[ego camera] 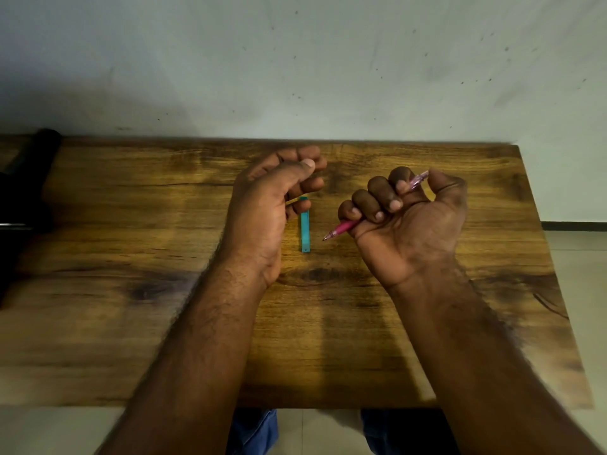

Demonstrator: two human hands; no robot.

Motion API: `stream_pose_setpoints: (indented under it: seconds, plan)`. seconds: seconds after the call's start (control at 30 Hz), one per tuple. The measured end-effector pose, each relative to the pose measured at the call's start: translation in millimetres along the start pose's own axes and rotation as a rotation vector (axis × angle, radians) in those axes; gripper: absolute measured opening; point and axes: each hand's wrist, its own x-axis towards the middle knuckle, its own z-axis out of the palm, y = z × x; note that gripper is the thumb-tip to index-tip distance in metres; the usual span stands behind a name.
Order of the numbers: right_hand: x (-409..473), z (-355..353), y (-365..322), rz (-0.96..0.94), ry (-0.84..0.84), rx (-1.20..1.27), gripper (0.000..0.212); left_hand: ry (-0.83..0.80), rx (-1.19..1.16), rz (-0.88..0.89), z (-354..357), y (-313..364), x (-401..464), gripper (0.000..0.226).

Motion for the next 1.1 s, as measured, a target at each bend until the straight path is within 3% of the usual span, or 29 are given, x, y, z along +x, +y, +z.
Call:
stream_pose_setpoints:
  seconds: [1.1]
  plan:
    - [-0.1, 0.0, 0.4, -0.04, 0.054, -0.003, 0.048, -0.001, 0.004, -0.001, 0.0, 0.7, -0.9, 0.022]
